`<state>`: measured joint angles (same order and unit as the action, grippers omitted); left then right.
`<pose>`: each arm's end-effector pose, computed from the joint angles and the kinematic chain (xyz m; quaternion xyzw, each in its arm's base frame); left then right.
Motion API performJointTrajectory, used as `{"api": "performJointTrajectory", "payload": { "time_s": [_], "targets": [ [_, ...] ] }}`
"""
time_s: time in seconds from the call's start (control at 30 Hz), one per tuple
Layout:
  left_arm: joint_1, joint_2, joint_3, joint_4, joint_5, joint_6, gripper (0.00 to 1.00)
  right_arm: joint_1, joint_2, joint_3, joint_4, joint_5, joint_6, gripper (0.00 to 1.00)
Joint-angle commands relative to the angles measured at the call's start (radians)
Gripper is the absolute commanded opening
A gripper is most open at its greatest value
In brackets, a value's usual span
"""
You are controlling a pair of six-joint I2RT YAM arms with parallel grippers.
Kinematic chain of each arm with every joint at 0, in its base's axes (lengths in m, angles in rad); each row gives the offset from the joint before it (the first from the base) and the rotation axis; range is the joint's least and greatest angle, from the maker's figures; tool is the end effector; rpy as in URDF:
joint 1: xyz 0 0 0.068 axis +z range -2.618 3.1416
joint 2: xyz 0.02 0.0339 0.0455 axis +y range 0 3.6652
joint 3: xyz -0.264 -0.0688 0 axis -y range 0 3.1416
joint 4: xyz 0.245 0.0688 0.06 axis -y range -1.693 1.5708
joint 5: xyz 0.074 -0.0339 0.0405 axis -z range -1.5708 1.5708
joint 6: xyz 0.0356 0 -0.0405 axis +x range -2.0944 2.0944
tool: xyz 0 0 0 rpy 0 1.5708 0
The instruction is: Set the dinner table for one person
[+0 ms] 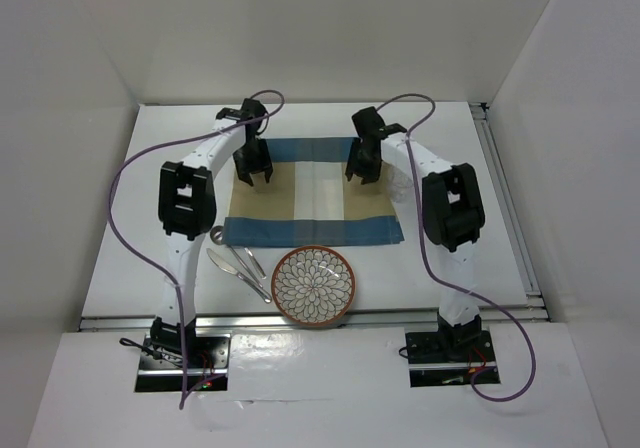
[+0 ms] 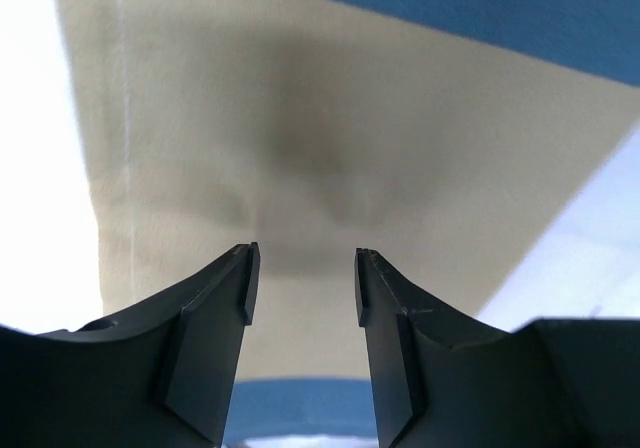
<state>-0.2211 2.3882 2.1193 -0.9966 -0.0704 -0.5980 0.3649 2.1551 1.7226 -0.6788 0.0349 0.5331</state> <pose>0.4860 -0.1067 0.1824 -0.1903 0.9693 -0.0286 0.1532 0.4319 0.1636 0.1873 0.0857 0.9698 0.0835 0.2125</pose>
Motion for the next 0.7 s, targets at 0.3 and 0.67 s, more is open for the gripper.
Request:
{"api": "performJointTrajectory", "payload": {
  "time_s": [0.3, 0.67],
  "targets": [
    [0.005, -0.391, -0.226, 0.059, 0.049, 0.043, 0.61, -0.177, -0.494, -0.236, -0.031, 0.175, 0.018, 0.59],
    [-0.023, -0.248, -0.213, 0.072, 0.038, 0.033, 0.61, -0.326, -0.342, -0.212, -0.051, 0.065, -0.053, 0.80]
  ]
}}
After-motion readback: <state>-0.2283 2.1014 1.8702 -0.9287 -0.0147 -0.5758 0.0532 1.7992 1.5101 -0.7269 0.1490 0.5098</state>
